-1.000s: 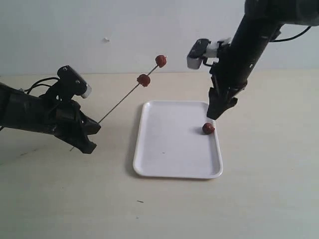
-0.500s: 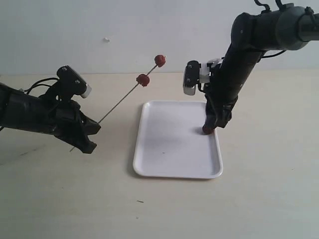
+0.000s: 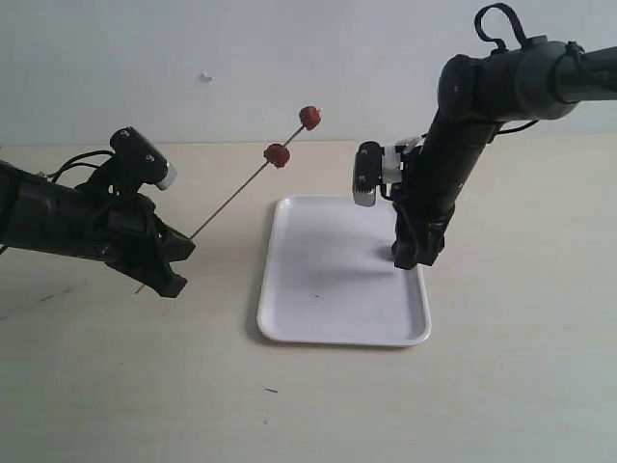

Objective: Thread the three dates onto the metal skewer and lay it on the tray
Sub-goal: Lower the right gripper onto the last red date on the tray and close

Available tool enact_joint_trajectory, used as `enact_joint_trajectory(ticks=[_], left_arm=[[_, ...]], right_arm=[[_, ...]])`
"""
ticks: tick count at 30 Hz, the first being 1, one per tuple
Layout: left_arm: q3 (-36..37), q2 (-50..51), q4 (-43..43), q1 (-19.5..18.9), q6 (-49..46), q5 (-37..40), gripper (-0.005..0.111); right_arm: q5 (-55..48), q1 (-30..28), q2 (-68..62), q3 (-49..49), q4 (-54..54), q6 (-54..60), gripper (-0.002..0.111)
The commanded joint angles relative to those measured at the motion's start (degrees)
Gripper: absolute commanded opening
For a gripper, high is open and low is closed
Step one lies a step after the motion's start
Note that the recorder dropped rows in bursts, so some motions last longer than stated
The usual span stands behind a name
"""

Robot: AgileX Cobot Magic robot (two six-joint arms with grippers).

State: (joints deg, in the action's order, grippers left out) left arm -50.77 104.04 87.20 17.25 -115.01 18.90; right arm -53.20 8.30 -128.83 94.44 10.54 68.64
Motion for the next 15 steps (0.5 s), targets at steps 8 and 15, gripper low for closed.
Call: enact_joint_trajectory(ticks=[8, 15], left_arm=[[0.1, -0.4, 0.6, -0.1, 0.3, 1.8, 0.000], [0.1, -0.4, 0.6, -0.1, 0.3, 2.6, 0.000]], right_arm=[[3.7, 0.1, -0.8, -0.3, -0.3, 0.2, 0.057], [3.7, 0.1, -1.4, -0.3, -2.5, -0.8, 0.056]])
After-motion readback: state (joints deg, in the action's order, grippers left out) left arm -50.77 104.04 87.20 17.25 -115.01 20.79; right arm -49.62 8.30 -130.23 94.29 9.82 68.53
